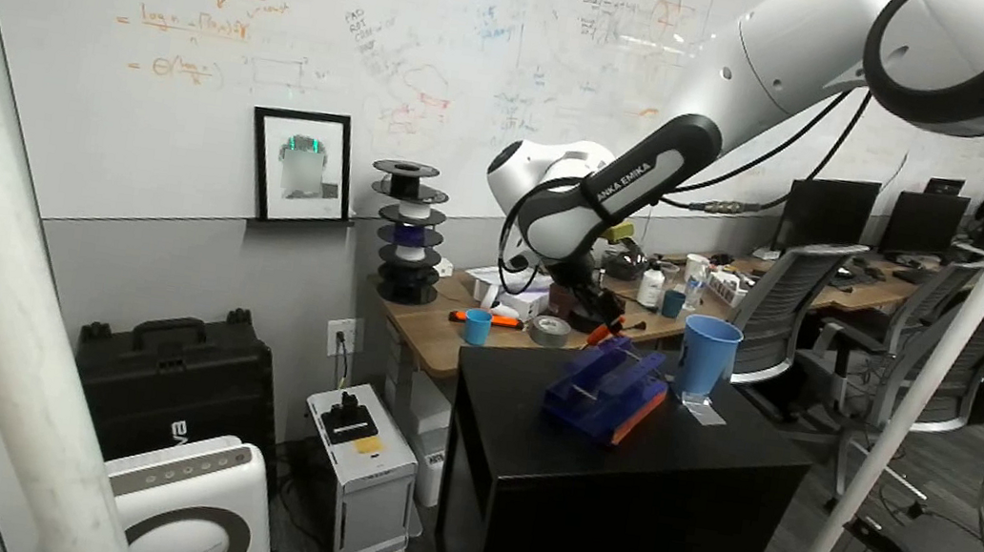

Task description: Pick up the orange object and put it in the blue cup.

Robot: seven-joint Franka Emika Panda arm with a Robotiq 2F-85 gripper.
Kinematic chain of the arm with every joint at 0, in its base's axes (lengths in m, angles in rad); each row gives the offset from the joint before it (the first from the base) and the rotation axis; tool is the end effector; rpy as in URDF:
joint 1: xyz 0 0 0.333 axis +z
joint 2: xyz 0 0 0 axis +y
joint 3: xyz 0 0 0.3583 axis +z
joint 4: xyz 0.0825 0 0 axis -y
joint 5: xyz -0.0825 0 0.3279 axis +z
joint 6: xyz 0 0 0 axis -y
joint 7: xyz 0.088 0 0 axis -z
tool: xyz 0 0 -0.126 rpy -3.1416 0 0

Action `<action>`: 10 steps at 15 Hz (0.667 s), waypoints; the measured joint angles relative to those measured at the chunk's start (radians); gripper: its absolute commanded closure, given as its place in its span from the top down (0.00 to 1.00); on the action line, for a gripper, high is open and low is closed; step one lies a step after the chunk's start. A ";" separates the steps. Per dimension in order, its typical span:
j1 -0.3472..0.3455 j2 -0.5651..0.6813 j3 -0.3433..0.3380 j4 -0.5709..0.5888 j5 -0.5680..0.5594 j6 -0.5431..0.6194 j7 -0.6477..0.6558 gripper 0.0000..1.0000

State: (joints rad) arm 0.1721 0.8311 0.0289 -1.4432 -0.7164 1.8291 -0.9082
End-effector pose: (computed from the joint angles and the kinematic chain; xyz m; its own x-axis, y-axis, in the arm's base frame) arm 0.6645 0.0647 0.2302 0.0562 0.7365 -0.6741 0.9865 -0.1449 -0.0761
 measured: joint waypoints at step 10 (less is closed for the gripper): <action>0.011 0.003 0.012 -0.001 -0.026 0.000 0.070 0.15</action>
State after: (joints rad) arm 0.1834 0.8341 0.0407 -1.4444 -0.7422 1.8289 -0.8382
